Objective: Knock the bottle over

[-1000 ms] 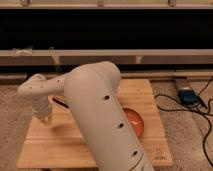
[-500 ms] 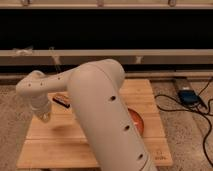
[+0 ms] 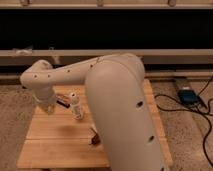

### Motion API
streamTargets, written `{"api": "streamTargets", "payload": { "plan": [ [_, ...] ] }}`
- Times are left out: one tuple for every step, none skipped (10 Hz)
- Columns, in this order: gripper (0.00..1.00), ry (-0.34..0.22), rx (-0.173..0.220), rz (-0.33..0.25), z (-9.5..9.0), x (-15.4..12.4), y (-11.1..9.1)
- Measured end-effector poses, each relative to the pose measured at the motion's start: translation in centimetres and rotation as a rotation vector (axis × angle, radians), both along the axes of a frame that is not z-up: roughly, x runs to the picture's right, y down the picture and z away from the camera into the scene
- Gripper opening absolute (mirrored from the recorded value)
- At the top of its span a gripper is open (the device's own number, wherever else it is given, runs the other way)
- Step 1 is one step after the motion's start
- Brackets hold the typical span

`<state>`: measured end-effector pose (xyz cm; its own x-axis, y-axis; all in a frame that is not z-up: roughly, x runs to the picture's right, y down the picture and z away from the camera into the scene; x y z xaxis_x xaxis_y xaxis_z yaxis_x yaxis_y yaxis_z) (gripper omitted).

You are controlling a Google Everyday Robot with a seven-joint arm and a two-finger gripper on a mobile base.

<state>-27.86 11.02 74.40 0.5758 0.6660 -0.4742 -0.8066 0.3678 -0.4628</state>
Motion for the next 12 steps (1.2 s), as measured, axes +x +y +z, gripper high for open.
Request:
{"api": "streamTargets", "payload": {
  "plan": [
    [0.23,0.004,0.013,0.016,0.0,1.0,-0.6],
    [0.23,0.01,0.029,0.042,0.0,2.3,-1.3],
    [0.28,0.012,0.044,0.06,-0.2,3.1,-1.8],
    [0.38,0.012,0.061,0.076,-0.7,3.4,-2.3],
    [0.46,0.01,0.075,0.085,-1.1,3.7,-2.7],
    [0.58,0.0,0.093,0.099,-1.9,4.0,-3.4],
    [0.68,-0.012,0.107,0.114,-2.5,4.2,-4.0],
    [0.76,-0.032,0.111,0.122,-3.1,4.3,-4.4],
    [0.8,-0.059,0.12,0.122,-3.9,3.9,-5.0],
    [0.8,-0.088,0.134,0.113,-5.2,3.1,-5.8],
    [0.8,-0.097,0.138,0.111,-5.9,2.8,-6.2],
    [0.8,-0.096,0.146,0.113,-6.3,3.2,-6.8]
  ]
}}
